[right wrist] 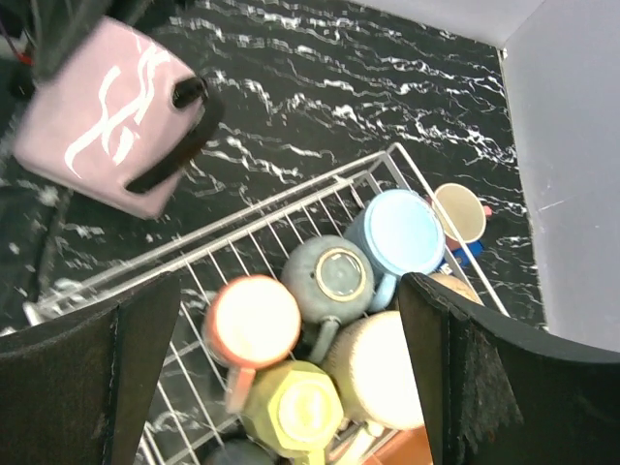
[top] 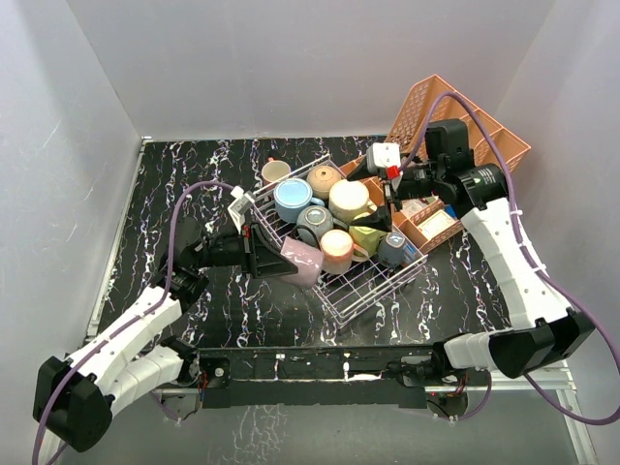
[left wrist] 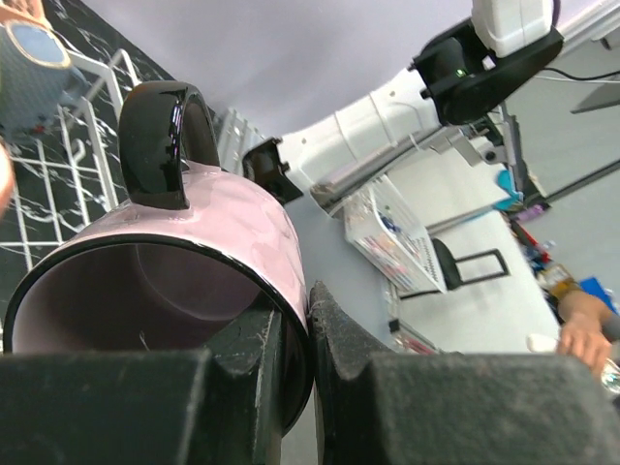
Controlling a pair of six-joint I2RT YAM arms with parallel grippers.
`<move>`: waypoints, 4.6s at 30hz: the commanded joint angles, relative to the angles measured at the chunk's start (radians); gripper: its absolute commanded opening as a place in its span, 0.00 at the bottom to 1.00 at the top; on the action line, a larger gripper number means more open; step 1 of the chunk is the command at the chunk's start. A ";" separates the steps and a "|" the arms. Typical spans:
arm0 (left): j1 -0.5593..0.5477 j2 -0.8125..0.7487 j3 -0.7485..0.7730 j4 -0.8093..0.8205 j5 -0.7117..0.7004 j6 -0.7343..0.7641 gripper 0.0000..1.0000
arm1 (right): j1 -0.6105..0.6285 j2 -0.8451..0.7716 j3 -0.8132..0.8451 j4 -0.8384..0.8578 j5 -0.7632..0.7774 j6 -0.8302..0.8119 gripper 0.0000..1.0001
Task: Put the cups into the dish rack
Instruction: Turn the cup upside down in the dish rack.
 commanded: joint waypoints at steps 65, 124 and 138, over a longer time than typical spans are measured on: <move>0.018 0.434 -0.036 1.245 0.213 -1.020 0.00 | 0.508 -0.336 -0.805 0.839 0.335 -1.412 0.36; 0.061 -0.515 -0.074 -0.523 -0.831 0.337 0.89 | 0.168 -0.136 -0.219 -0.135 0.354 -0.387 0.08; 0.061 -0.554 -0.089 -0.550 -0.846 0.341 0.90 | 0.095 -0.045 -0.241 -0.309 0.363 -0.523 0.08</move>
